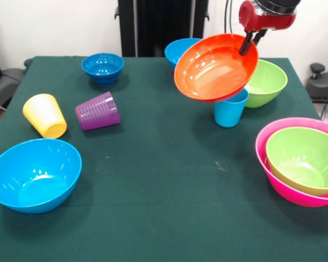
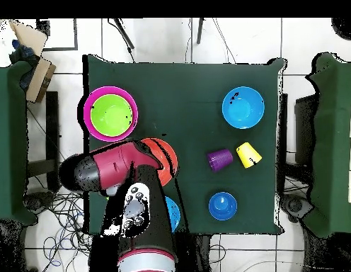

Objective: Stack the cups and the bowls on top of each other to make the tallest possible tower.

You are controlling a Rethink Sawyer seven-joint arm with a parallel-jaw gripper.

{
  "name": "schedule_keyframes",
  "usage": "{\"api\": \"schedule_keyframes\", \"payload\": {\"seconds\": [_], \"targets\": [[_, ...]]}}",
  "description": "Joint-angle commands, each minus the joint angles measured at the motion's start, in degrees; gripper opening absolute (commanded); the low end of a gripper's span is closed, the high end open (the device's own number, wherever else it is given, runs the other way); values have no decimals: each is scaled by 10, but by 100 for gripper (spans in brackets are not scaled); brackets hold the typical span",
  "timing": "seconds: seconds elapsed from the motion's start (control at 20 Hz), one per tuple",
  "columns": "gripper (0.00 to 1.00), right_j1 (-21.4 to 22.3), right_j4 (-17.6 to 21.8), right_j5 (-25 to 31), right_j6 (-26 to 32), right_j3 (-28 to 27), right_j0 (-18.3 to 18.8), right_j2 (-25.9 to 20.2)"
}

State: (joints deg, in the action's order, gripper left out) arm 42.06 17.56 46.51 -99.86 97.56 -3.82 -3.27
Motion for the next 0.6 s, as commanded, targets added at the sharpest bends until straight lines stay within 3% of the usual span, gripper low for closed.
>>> {"api": "schedule_keyframes", "payload": {"seconds": [0.05,0.6], "targets": [[0,-35,9,-25,-76,-9,-12,-9],[0,-38,6,-28,-97,-10,-29,0]]}}
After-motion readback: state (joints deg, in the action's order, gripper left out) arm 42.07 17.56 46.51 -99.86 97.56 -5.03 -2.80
